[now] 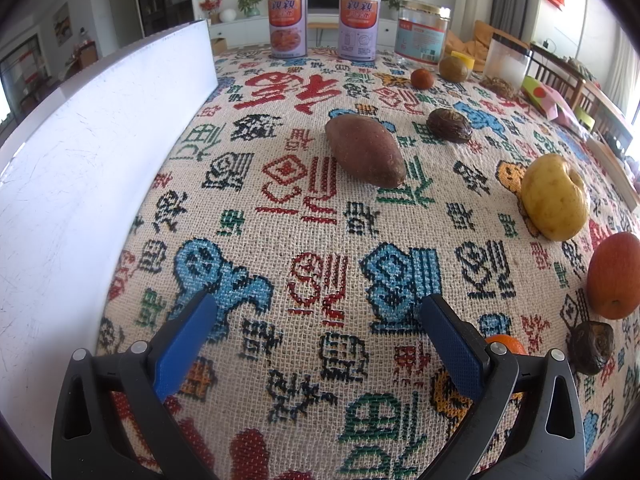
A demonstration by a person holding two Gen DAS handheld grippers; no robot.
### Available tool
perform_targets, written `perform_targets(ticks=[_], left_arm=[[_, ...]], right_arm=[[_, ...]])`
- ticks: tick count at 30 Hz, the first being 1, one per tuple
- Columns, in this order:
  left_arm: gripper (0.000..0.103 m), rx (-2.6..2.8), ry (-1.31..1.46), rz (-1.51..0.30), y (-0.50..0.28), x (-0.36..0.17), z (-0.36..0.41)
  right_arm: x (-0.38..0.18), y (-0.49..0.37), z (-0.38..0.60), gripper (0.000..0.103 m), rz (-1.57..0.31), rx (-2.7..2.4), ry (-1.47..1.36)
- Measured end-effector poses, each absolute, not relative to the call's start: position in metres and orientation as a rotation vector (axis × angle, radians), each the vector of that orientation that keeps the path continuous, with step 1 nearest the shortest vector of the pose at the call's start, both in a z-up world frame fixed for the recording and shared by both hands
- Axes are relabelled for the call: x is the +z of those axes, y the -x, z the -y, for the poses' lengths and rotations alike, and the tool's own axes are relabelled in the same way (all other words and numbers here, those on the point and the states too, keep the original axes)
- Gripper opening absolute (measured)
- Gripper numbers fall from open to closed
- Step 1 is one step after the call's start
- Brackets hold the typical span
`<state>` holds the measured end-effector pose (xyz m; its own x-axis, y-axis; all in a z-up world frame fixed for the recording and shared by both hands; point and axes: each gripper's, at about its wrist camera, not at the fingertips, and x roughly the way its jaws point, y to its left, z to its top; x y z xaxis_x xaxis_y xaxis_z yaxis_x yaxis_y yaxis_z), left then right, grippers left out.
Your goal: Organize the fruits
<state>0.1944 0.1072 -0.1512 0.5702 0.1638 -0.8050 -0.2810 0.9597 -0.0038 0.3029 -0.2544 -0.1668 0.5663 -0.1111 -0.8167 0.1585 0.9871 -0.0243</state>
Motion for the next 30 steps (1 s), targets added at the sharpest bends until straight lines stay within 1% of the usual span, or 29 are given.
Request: perform_targets(ticks=[30], left_arm=[[0.102, 0.261, 0.137, -0.929, -0.1948, -0.1515, -0.1066]], right_arm=[[-0.1667, -0.303, 0.2544, 0.103, -0.956, -0.158, -0.054]])
